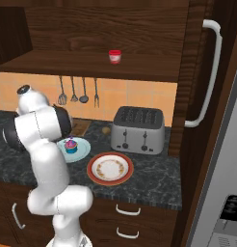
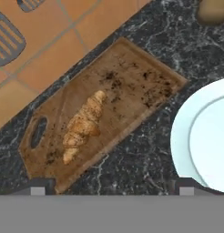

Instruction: From the different types of pastries on the counter, select a croissant and place it on the cutting board. Then retrieve a jar of jam from the cabinet and place it alongside the croissant on the cutting board.

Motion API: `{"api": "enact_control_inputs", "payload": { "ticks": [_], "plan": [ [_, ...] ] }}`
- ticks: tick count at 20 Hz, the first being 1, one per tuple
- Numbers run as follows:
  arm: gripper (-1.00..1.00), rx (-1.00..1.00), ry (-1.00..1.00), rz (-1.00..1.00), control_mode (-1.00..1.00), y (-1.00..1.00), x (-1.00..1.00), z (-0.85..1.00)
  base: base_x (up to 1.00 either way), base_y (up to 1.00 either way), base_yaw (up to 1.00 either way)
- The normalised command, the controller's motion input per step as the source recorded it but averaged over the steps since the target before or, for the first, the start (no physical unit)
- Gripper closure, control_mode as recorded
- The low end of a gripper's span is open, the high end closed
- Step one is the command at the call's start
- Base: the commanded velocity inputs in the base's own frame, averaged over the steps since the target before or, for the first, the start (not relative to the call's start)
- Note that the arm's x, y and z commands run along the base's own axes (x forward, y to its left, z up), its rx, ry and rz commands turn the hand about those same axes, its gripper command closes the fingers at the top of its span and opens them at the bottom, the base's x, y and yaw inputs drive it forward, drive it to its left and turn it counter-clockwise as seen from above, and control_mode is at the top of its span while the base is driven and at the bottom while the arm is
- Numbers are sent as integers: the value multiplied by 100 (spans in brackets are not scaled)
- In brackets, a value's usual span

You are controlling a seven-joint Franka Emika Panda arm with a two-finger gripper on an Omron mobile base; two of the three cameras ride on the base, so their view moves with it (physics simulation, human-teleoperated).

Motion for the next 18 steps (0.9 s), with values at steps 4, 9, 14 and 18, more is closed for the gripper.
{"api": "enact_control_inputs", "payload": {
  "ticks": [4, 9, 14, 18],
  "plan": [
    [-100, 0, -2, 1, -100, -81, -54, 64, 0, 0, 0],
    [-100, 0, 0, -3, -100, -97, -22, 63, 0, 0, 0],
    [-100, -4, 0, -1, -100, -96, -25, 54, 0, 0, 0],
    [-100, -12, 0, -1, -100, -98, -19, 22, 0, 0, 0]
  ]
}}
